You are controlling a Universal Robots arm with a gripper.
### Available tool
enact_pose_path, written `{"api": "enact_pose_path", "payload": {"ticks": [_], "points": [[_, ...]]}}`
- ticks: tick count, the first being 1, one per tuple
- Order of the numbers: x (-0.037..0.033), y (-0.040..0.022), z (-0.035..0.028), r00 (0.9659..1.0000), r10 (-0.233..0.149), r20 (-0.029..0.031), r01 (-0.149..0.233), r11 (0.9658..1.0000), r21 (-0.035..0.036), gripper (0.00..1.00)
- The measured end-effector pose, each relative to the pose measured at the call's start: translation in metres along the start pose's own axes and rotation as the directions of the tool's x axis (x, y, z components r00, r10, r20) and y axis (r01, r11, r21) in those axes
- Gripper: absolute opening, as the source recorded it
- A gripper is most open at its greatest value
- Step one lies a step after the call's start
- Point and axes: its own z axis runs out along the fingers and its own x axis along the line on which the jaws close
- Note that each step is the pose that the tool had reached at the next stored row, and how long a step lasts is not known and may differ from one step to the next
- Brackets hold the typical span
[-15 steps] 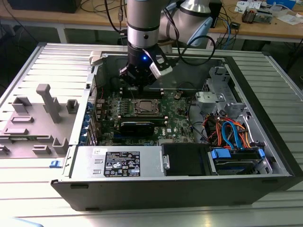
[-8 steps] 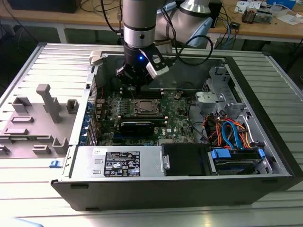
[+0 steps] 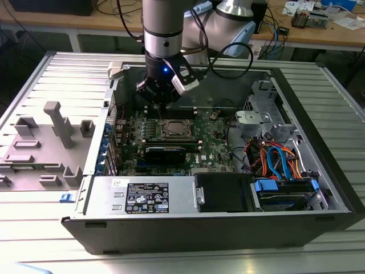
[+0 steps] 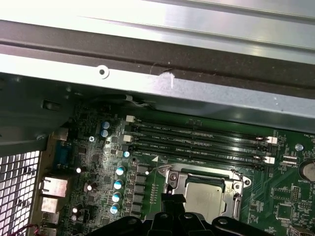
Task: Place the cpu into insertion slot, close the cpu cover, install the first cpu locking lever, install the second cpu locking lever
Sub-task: 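Install the first cpu locking lever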
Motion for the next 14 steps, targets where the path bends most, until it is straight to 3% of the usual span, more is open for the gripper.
{"api": "enact_pose_path", "payload": {"ticks": [14], "points": [[0.0102,0.0016,0.0,1.0,0.0,0.0025,0.0,1.0,0.0004,0.11]]}}
